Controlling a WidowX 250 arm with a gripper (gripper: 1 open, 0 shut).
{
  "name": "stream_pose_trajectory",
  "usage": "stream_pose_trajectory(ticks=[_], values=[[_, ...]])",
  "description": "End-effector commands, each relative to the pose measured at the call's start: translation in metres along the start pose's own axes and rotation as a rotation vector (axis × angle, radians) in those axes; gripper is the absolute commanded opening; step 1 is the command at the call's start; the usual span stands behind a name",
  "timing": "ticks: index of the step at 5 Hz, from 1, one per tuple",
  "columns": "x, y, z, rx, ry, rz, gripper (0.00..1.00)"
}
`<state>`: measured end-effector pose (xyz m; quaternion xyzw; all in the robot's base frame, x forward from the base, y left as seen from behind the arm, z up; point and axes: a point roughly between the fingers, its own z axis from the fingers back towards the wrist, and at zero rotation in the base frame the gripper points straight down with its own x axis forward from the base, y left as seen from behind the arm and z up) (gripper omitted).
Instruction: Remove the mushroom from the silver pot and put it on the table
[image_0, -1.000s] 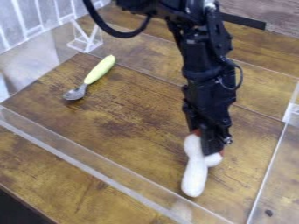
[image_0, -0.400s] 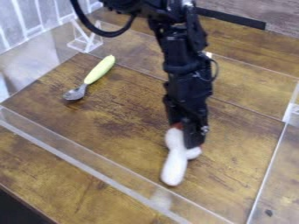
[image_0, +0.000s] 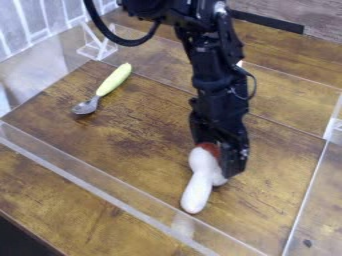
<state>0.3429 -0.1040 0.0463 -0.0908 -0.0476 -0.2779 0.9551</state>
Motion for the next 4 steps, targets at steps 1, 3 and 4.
stream_pose_trajectory(ticks=[1, 3, 4], values=[[-0.001, 0.0, 0.008, 0.027, -0.037, -0.015, 1.0], [-0.01, 0.009, 0.007, 0.038, -0.009, -0.02, 1.0], [-0.012, 0.008, 0.005, 0.042, -0.001, -0.032, 0.0]])
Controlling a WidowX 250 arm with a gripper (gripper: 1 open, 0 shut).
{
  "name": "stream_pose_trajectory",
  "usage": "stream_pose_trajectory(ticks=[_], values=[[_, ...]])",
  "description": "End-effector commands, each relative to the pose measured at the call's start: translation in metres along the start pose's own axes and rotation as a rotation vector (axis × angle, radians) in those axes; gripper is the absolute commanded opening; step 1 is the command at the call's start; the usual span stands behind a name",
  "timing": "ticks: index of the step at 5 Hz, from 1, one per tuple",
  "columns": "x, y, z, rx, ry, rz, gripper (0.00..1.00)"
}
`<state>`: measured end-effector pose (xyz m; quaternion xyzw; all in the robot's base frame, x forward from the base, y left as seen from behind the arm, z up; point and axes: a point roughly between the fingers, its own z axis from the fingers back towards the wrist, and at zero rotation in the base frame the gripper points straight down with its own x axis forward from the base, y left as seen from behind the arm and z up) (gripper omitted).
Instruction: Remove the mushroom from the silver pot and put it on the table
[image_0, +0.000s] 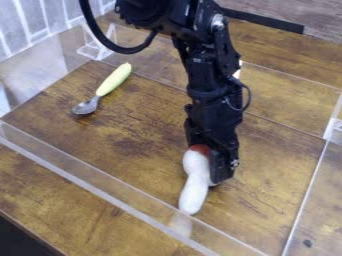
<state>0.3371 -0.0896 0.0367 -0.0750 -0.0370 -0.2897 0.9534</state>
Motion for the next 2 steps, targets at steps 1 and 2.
stream_pose_trajectory(ticks=[1, 2], values=[[0.0054, -0.0038, 0.0114, 0.024, -0.025, -0.004, 0.0], [0.0115, -0.0078, 0.015, 0.034, -0.018, -0.001, 0.0]])
